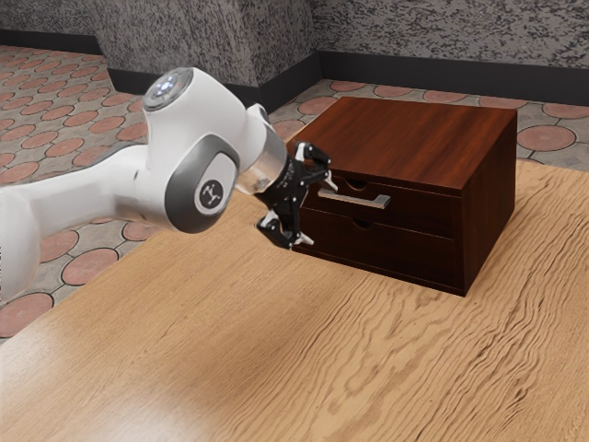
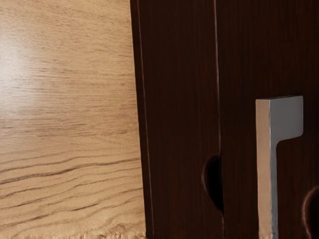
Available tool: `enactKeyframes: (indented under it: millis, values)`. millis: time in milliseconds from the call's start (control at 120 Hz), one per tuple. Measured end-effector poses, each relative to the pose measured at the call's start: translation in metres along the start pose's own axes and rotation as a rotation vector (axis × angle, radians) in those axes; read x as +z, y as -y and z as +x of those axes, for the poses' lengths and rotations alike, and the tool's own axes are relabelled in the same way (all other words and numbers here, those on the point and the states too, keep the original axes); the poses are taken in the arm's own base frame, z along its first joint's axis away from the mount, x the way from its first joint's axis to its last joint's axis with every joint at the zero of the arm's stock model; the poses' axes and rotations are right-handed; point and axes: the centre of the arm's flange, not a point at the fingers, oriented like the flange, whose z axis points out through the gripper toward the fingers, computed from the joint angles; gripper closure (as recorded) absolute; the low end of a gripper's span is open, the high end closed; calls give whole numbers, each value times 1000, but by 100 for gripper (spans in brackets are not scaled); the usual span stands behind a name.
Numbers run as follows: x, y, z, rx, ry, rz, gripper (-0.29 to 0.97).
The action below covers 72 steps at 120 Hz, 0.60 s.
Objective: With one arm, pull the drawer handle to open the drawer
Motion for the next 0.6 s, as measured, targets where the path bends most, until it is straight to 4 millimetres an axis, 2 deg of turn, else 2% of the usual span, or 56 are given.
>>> enactKeyframes:
  millis: [125, 233, 350, 500, 600]
  values:
    - [4, 1, -14, -3, 10, -7, 0]
    - [5, 0, -8, -26, 5, -14, 0]
    - [15, 0, 2, -53, -6, -9, 0]
    - [12, -10, -4, -50, -8, -32, 0]
    - [18, -14, -5, -49, -13, -33, 0]
